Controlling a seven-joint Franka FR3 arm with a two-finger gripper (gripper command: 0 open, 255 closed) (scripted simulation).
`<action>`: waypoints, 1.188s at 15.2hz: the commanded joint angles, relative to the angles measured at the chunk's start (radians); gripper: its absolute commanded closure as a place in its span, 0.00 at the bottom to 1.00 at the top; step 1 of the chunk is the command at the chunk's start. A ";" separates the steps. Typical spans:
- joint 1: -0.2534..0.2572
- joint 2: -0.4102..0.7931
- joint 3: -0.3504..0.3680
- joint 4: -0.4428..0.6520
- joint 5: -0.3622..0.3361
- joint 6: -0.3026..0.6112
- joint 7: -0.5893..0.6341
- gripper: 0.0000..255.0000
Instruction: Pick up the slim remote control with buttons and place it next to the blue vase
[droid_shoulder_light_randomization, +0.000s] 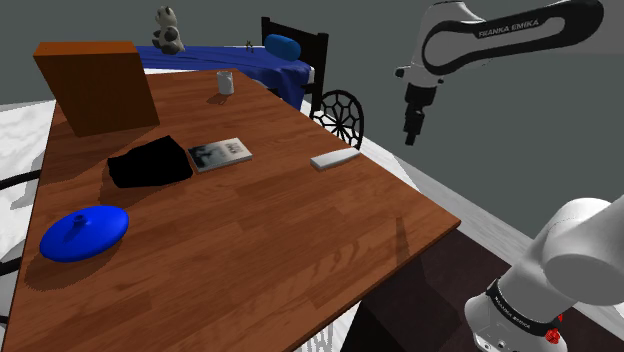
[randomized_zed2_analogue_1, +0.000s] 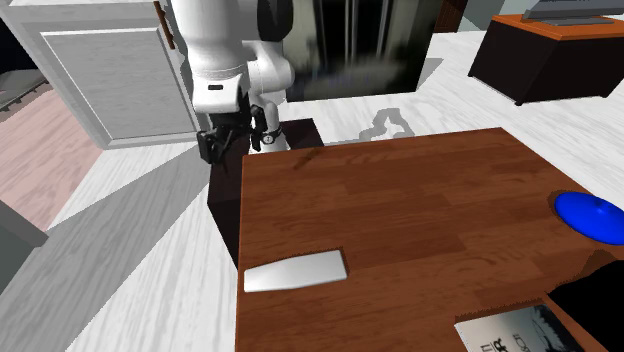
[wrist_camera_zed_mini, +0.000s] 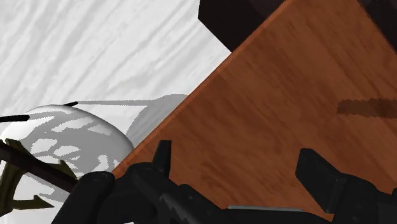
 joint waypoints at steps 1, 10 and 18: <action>0.019 0.076 -0.017 0.028 0.013 0.054 -0.098 0.00; 0.057 0.411 -0.029 0.259 0.119 0.170 -0.517 0.00; 0.051 0.676 0.047 0.503 0.187 0.199 -0.824 0.00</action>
